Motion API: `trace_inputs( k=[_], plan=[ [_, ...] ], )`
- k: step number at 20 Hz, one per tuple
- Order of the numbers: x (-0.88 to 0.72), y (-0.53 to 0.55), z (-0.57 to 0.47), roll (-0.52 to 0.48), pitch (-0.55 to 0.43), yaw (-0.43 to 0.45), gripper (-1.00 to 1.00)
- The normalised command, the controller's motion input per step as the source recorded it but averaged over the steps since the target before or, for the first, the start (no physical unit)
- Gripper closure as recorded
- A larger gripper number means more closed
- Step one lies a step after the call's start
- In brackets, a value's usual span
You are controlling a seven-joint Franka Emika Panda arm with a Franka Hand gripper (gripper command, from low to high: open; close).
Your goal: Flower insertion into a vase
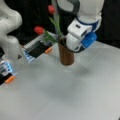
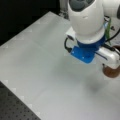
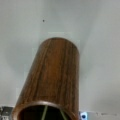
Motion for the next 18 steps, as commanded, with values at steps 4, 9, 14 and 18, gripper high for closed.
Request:
trace_inputs(
  k=[4, 9, 14, 18],
  plan=[
    [0.15, -0.26, 0.07, -0.077, -0.15, 0.104, -1.0],
    [0.05, -0.44, -0.04, -0.05, -0.204, 0.111, -1.0],
    [-0.01, -0.51, -0.1, -0.049, -0.22, 0.067, -1.0],
    [-0.06, -0.4, -0.11, -0.077, -0.166, 0.075, -1.0]
  ],
)
